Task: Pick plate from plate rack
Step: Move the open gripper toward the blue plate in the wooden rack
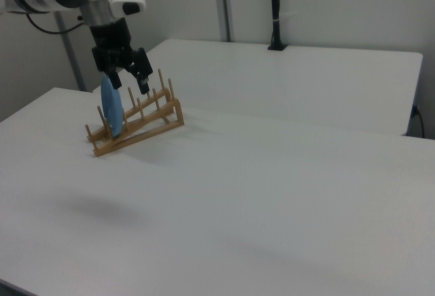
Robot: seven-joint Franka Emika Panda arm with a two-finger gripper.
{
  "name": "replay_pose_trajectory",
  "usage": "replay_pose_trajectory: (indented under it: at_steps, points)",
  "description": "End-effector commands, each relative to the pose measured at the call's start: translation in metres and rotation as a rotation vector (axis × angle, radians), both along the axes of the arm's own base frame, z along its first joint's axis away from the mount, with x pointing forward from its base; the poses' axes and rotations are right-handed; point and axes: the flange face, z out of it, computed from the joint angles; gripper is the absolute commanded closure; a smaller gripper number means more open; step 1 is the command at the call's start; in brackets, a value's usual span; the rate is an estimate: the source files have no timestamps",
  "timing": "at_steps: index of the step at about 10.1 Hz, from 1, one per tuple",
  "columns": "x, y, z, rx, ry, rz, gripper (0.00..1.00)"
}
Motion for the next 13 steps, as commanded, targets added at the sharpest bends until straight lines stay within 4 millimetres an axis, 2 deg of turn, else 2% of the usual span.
replay_pose_trajectory:
  at_steps: [1, 5, 6, 9, 10, 11, 13]
  points:
    - [-0.009, 0.005, 0.003, 0.019, 0.005, 0.022, 0.0]
    - [-0.007, 0.006, 0.004, 0.02, -0.001, 0.023, 0.0]
    - [-0.003, 0.013, 0.003, 0.02, -0.019, 0.037, 0.0]
    - [0.031, 0.091, -0.015, 0.038, -0.18, 0.111, 0.0]
    - [0.041, 0.123, -0.026, 0.024, -0.253, 0.119, 0.0]
    - [0.05, 0.157, -0.047, -0.012, -0.322, 0.113, 0.0]
    - [0.064, 0.211, -0.091, -0.1, -0.463, 0.126, 0.19]
